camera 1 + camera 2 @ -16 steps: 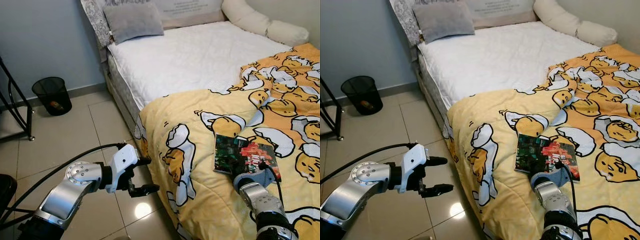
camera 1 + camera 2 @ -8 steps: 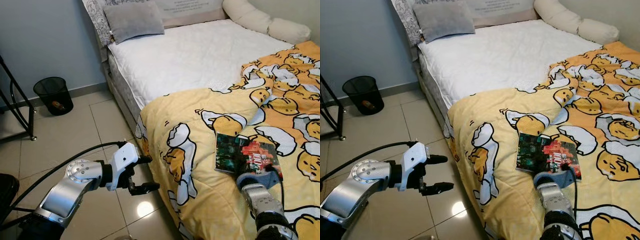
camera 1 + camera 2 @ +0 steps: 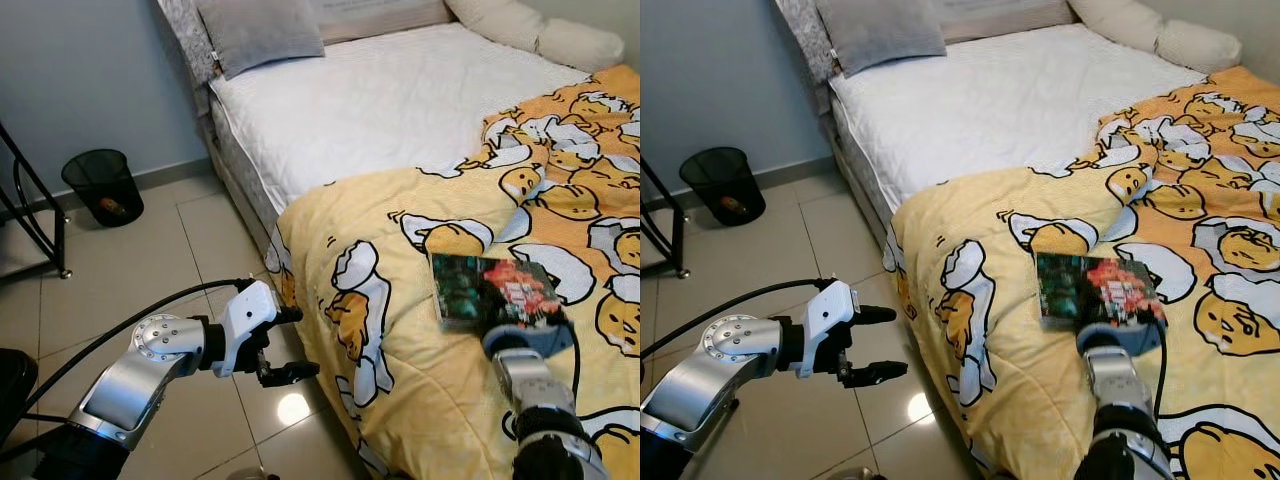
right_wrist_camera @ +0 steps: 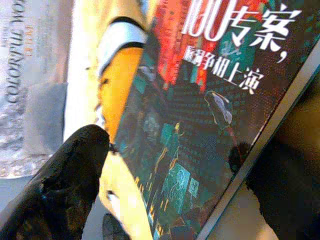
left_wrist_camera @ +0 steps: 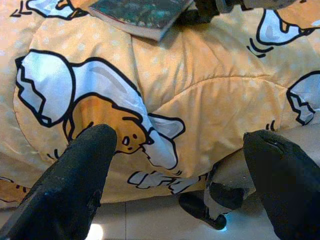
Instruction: Clean up the room
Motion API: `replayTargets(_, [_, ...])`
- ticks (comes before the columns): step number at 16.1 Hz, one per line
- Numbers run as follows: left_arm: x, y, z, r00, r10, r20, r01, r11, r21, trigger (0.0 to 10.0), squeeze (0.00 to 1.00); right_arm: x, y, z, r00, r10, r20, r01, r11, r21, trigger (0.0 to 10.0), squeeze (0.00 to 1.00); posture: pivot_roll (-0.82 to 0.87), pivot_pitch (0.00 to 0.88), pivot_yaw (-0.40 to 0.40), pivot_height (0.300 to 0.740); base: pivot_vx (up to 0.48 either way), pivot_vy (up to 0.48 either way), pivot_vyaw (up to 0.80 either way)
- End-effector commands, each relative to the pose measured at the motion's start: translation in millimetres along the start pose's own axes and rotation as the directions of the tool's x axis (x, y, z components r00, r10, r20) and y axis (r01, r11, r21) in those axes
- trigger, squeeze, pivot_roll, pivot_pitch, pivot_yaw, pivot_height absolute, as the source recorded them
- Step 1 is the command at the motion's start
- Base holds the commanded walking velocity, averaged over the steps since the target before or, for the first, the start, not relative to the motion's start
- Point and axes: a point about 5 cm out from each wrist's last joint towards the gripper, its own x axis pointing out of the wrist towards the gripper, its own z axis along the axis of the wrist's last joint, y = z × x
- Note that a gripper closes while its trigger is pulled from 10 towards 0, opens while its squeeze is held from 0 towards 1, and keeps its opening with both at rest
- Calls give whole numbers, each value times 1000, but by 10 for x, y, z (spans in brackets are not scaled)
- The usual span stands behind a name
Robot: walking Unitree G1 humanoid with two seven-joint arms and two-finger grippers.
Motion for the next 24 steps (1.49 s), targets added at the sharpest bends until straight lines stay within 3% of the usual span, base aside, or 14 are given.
replayTargets(1, [-4,9,32,1000,-4,-10,4,1000,29,10000,843,32,102,72,998,47,32,-47,999,14,10000,0,-44,0,8,740,0,0,0])
replayTargets(3, [2,19,42,1000,-1,-9,1,999,36,10000,843,57,191,69,995,93,34,-94,995,30,10000,0,-39,0,6,740,0,0,0])
replayTargets(4, [1,25,45,1000,2,-10,-2,999,38,10000,843,71,232,61,994,109,32,-110,993,31,8196,0,-35,0,4,740,0,0,0])
replayTargets(5, [3,31,46,1000,5,-11,-5,999,40,10000,843,84,223,44,996,86,23,-86,996,20,4667,0,-32,0,4,740,0,0,0])
replayTargets(6, [4,35,44,1000,7,-12,-7,999,41,10000,839,97,205,22,998,57,16,-57,998,5,3098,0,-30,0,5,740,0,0,0])
replayTargets(7, [5,45,48,1000,11,-12,-10,999,43,10000,839,120,198,-5,1000,13,17,-13,1000,-3,0,0,-30,0,7,740,0,0,0])
replayTargets(17, [-21,108,54,1000,21,-21,-20,998,54,10000,839,236,343,-102,994,-99,44,99,995,9,0,0,-17,0,26,740,0,0,0])
replayTargets(24, [-26,116,52,1000,15,-23,-14,998,56,10000,843,226,307,-81,991,-110,73,110,994,8,0,0,-19,0,35,740,0,0,0])
